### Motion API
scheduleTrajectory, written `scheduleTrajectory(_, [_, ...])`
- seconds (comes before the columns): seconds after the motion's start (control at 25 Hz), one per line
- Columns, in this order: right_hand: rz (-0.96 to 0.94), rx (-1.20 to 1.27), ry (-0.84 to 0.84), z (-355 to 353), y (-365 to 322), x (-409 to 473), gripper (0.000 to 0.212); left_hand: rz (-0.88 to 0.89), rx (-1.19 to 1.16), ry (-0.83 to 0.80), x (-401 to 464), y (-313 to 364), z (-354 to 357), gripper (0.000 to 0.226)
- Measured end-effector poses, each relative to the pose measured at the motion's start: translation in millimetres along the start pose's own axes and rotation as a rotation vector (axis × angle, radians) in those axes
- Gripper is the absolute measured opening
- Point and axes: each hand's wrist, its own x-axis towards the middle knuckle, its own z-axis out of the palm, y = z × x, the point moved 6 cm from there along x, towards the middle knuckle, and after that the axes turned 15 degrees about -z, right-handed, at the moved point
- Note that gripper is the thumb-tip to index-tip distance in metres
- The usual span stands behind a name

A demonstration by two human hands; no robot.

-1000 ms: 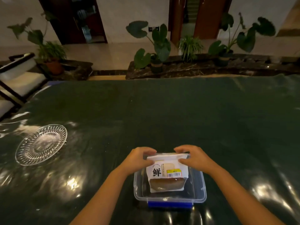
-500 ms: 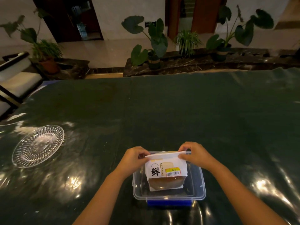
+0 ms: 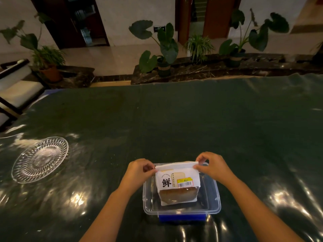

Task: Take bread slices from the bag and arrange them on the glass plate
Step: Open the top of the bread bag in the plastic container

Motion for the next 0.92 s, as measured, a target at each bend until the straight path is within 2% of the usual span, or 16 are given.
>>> scheduleTrajectory(0.12, [0.024,-0.007,0.055,-4,1,-4,0.016,-0.055,-0.043,0.081,-2,-5,1,0.021])
scheduleTrajectory(0.28, [0.12,0.02,0.184,1,1,-9,0.024,-0.042,-0.066,0.137,-5,-2,-1,0.022])
scheduleTrajectory(0.48, [0.174,0.097,0.26,2,2,-15,0.019,-0.054,-0.075,0.053,-6,-2,-5,0.023])
scheduleTrajectory(0.56, [0.179,0.181,0.275,-1,1,-17,0.015,-0.035,-0.069,0.001,-8,1,-4,0.034])
scheduleTrajectory(0.68, [0.115,0.269,0.213,2,-8,-17,0.021,0.036,0.006,-0.037,-13,12,3,0.042])
scheduleTrajectory(0.76, [0.046,0.233,0.136,6,-15,-15,0.025,0.103,0.016,-0.006,-15,19,2,0.033])
scheduleTrajectory(0.92, [0.01,0.208,0.162,0,-18,-11,0.003,0.127,-0.047,0.064,-13,21,-8,0.011])
